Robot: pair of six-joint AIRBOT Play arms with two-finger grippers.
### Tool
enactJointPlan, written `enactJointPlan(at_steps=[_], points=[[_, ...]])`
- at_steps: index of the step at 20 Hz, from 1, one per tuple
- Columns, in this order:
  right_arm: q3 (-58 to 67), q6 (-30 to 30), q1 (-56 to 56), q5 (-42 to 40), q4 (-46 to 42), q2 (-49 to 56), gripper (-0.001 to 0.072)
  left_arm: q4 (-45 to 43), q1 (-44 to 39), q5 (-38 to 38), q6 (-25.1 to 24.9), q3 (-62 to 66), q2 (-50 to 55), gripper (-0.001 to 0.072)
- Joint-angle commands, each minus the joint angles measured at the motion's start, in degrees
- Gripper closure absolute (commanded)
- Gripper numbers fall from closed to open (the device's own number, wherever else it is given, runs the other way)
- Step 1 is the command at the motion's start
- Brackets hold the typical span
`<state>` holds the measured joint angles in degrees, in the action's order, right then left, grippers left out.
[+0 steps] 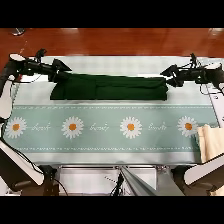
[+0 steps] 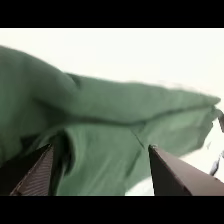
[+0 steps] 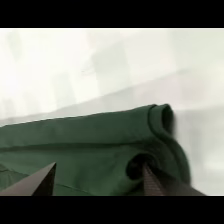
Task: Fold the shirts.
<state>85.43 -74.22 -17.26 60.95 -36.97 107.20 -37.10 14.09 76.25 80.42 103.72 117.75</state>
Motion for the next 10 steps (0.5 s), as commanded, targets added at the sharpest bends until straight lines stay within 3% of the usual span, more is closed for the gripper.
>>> enactJointPlan(at_steps=[1,3,5,7,10], points=[[2.6,0.2,-3.9,6.0,-0.8,-0.7,0.0093,-3.0,3.6,13.1,-2.2,2.2,-1.4,0.0001],[2.7,0.6,-7.7,10.1,-2.7,-2.0,0.0093,-16.5,6.1,20.5,-3.3,0.7,-5.4,0.0001],[2.4,0.3,-9.8,13.2,-7.4,-2.0,0.0093,-23.4,9.0,16.1,-3.2,-5.5,-12.0,0.0001],[0.3,0.1,-9.6,13.4,-10.5,-2.0,0.0093,-20.5,11.2,5.7,-3.9,-15.2,-19.6,0.0001],[-1.3,0.9,-7.7,13.2,-9.9,-0.5,0.0092,-9.9,10.8,-7.0,-12.6,-30.7,-31.4,0.0001]])
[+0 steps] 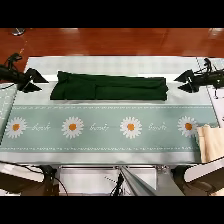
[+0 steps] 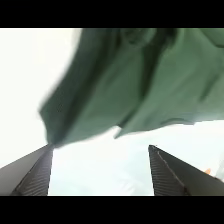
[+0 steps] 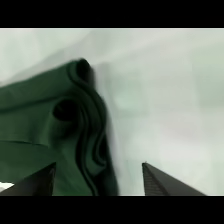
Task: Fold the shirts.
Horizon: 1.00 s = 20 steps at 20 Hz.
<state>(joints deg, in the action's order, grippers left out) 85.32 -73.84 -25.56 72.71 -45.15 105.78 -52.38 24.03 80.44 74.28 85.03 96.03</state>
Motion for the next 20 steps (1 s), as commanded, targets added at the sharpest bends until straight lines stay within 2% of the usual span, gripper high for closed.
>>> enactJointPlan(at_steps=[1,5,9,10,11,12,13,14,15,17,19,20], points=[[-1.2,0.5,1.8,1.4,-1.3,1.7,0.0093,9.5,0.3,-13.1,-9.4,-16.0,-12.9,0.0001],[-1.2,1.7,7.5,0.0,0.8,3.5,0.0093,22.0,-2.8,-14.4,-14.1,-25.0,-20.5,0.0001],[-1.1,0.8,12.6,-2.8,1.7,3.5,0.0102,22.4,-8.1,-14.4,-14.3,-25.4,-21.0,0.0001],[-1.1,0.3,13.3,-3.3,1.7,3.4,0.0226,22.4,-9.8,-14.4,-14.3,-25.4,-20.6,0.0002],[-1.1,-0.2,13.7,-3.2,2.0,3.3,0.0536,22.4,-11.2,-14.5,-14.3,-25.3,-20.2,0.0004],[-1.1,-0.2,13.8,-2.4,2.6,2.8,0.0681,22.4,-12.6,-14.5,-14.3,-25.3,-19.8,0.0007],[-1.1,-0.2,13.7,-0.9,2.5,1.7,0.0682,22.4,-13.9,-14.4,-14.3,-25.3,-19.6,0.0125],[-1.1,-0.7,13.2,0.7,2.3,0.2,0.0682,22.4,-14.9,-14.4,-14.3,-25.3,-19.6,0.0470],[-1.4,-1.5,12.4,3.2,1.9,-2.0,0.0682,22.4,-16.1,-14.4,-14.4,-25.3,-19.6,0.0680],[-5.1,-0.7,11.4,4.3,-0.6,-9.6,0.0682,23.6,-19.7,-13.8,-14.2,-25.3,-19.6,0.0685],[-11.9,-0.7,11.3,2.4,-6.8,-20.6,0.0682,23.6,-25.6,-15.7,-14.1,-25.3,-19.5,0.0685],[-15.5,-0.9,11.3,1.8,-9.0,-26.4,0.0682,23.4,-29.2,-18.0,-11.0,-25.3,-19.4,0.0686]])
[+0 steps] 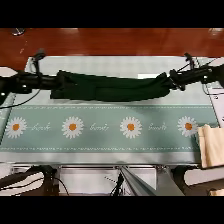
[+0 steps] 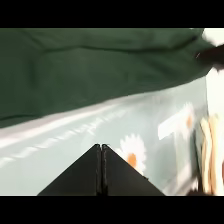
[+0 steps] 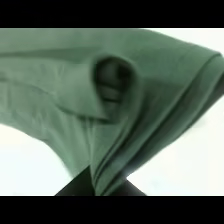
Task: Fold the shirts.
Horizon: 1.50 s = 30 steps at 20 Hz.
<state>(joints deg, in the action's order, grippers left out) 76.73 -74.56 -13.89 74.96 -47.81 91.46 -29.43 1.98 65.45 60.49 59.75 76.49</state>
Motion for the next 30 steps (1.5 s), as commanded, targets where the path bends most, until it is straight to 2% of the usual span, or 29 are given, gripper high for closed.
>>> enactJointPlan(at_steps=[1,4,6,9,16,20,22,24,27,30], points=[[-10.9,-0.1,-0.3,-1.0,-6.0,-18.3,0.0681,0.5,-10.6,-6.2,5.9,0.2,0.7,0.0686],[-19.6,-2.1,-0.3,-2.0,-5.9,-34.7,0.0681,0.4,-19.7,-13.0,6.8,4.5,5.3,0.0687],[-22.9,-4.5,-0.3,-1.2,-6.0,-43.1,0.0682,0.3,-24.3,-13.9,8.9,9.3,10.1,0.0687],[-23.6,-6.3,-0.3,1.2,-5.7,-49.9,0.0681,0.3,-30.5,-13.6,13.2,17.1,18.3,0.0687],[-23.6,-6.4,-0.3,2.8,-1.4,-54.4,0.0681,0.5,-46.1,-14.3,19.8,28.3,31.6,0.0687],[-23.6,-6.4,-0.3,2.3,-1.6,-54.4,0.0681,1.0,-52.9,-12.4,19.8,30.7,35.5,0.0686],[-23.6,-6.4,-0.3,2.3,-1.6,-54.4,0.0681,1.0,-52.4,-11.9,19.7,31.5,35.3,0.0685],[-23.6,-6.4,-0.3,2.5,-1.5,-54.4,0.0681,1.0,-48.0,-8.7,19.2,32.9,34.1,0.0685],[-23.6,-6.4,-0.3,2.6,0.5,-54.3,0.0681,-0.5,-36.8,3.7,14.5,32.6,29.0,0.0686],[-23.0,-6.1,3.6,1.1,2.3,-52.4,0.0682,-9.9,-23.2,7.5,16.0,27.4,18.1,0.0685]])
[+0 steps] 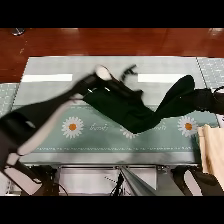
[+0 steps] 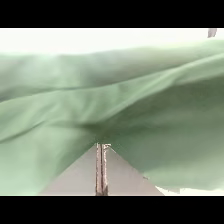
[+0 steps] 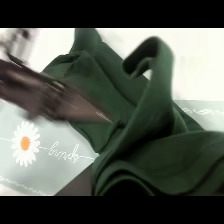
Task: Fold the shirts.
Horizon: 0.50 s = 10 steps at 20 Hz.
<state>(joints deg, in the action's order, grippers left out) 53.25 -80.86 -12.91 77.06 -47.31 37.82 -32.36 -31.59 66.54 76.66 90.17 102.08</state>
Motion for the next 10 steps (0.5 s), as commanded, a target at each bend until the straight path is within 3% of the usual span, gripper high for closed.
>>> enactJointPlan(at_steps=[1,6,10], points=[[1.4,0.2,6.2,-2.4,1.7,2.9,0.0681,-9.3,14.7,6.4,-0.1,-6.3,-12.1,0.0685],[12.0,0.0,24.9,-15.0,0.3,19.5,0.0682,-12.8,35.5,3.0,-1.4,-28.2,-40.5,0.0685],[26.3,-0.2,35.4,-17.6,-0.4,40.8,0.0681,-7.7,40.2,3.0,-3.5,-42.6,-62.1,0.0685]])
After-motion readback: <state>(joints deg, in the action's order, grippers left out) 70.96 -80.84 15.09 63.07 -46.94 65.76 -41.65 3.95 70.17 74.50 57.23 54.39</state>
